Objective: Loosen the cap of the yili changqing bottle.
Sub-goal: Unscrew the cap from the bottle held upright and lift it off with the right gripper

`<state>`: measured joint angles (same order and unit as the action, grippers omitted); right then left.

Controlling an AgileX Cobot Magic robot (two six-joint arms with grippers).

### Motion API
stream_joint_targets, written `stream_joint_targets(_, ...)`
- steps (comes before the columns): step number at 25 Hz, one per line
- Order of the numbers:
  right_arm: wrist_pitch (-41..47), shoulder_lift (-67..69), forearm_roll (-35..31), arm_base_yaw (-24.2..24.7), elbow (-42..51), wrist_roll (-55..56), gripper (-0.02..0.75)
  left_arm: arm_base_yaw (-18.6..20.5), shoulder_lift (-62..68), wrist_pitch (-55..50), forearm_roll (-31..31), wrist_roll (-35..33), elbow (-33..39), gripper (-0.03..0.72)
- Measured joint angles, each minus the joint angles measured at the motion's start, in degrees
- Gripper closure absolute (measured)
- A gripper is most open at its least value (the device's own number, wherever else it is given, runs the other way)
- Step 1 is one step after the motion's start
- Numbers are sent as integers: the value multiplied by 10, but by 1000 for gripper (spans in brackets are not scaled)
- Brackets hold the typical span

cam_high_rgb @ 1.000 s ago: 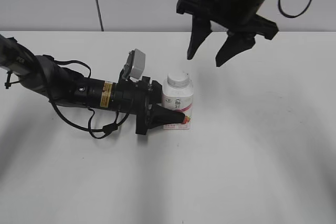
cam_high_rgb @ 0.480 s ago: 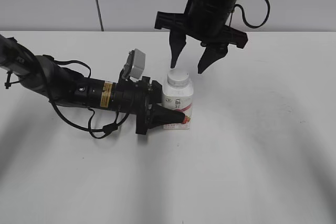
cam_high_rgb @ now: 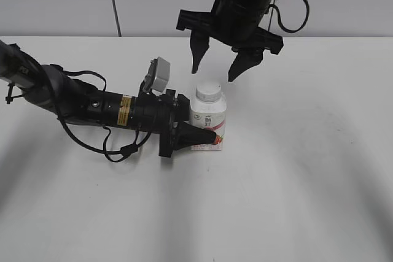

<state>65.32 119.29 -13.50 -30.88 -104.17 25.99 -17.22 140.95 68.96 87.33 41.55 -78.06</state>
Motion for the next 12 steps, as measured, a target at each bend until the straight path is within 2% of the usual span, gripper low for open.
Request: stream_joint_targets(12,1,5,6,-8,0,2,211,0,0,-1,-2,0,0,276)
